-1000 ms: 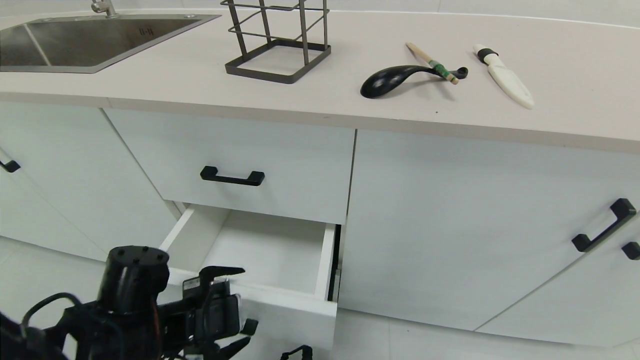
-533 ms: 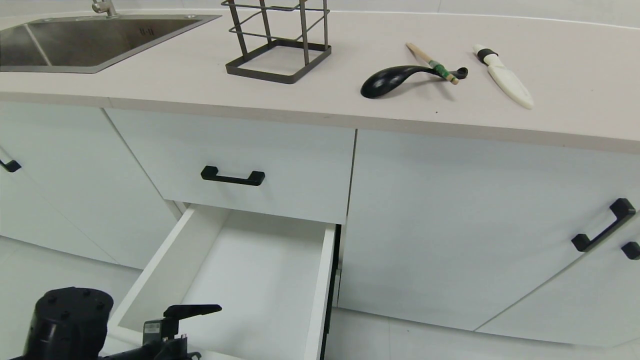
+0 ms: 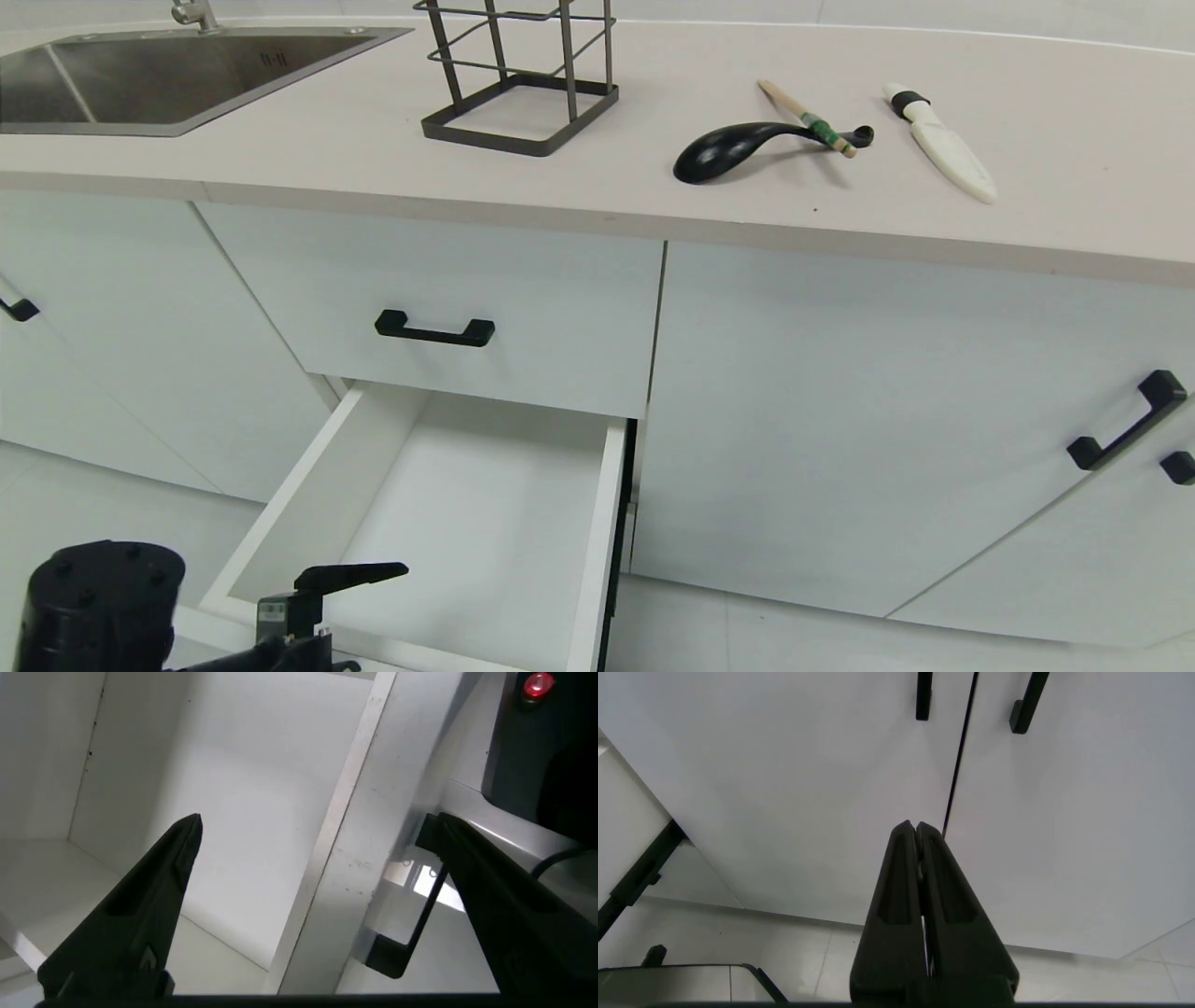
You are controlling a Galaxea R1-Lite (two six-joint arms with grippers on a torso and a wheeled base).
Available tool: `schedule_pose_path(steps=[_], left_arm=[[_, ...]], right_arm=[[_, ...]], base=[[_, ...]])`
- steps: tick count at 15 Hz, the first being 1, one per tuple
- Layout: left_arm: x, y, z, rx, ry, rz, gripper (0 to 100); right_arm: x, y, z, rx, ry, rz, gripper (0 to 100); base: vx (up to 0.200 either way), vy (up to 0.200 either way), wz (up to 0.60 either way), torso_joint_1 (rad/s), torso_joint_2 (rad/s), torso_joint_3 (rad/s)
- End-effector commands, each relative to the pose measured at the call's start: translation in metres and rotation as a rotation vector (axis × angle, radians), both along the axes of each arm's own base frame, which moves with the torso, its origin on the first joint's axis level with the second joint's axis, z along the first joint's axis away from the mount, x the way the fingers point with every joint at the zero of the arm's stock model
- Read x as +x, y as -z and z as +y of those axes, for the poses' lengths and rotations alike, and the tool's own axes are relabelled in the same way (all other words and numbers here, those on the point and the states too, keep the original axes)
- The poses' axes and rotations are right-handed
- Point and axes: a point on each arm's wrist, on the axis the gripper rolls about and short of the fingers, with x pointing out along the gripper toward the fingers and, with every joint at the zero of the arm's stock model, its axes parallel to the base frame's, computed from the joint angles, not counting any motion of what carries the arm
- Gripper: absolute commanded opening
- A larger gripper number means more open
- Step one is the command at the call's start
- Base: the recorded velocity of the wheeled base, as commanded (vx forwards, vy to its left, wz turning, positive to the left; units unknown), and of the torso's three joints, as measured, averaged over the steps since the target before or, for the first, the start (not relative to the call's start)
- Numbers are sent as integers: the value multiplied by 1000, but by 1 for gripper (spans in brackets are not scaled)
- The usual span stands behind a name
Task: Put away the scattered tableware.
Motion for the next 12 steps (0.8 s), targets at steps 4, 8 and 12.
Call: schedule_pose_path(steps=[4,8,12], left_arm=[[-14,-17,-7,-79,88,-83,100],[-15,-62,-8,-279,11,-217,100],[-12,-103,1,-456,-287,-216,100]], right_arm=[[0,0,0,0,0,2,0],[0,0,0,0,1,2,0],[0,0,0,0,0,2,0]], base=[[0,0,0,0,0,0],[0,0,0,0,0,0],[0,0,0,0,0,0]])
